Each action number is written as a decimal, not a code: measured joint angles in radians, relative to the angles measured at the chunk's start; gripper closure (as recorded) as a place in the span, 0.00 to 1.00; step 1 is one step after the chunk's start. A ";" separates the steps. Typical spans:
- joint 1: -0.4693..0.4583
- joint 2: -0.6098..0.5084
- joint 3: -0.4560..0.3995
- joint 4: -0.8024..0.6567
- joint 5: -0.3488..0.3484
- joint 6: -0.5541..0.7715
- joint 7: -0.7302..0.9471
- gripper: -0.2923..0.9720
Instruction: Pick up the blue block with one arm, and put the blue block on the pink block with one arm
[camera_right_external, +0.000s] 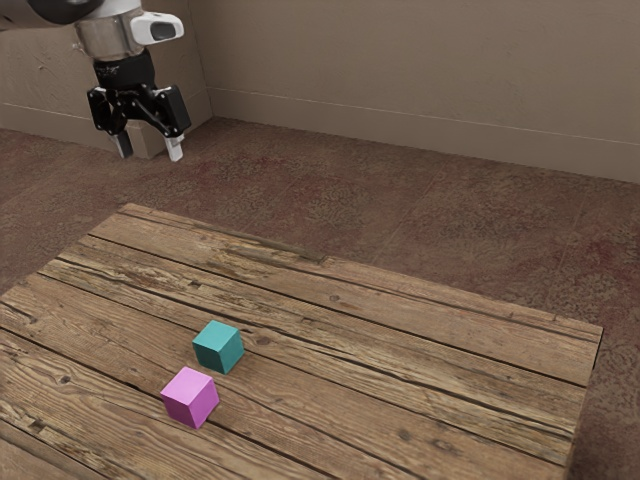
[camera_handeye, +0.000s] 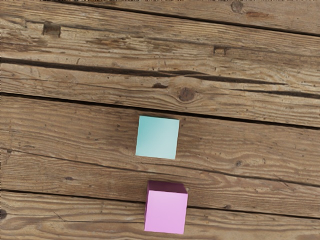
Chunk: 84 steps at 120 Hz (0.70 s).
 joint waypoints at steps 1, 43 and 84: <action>0.000 0.000 0.000 0.000 0.000 0.001 0.000 0.23; -0.027 0.223 -0.007 -0.218 0.022 0.262 -0.006 0.23; -0.017 0.187 -0.059 -0.589 0.139 0.719 0.001 0.24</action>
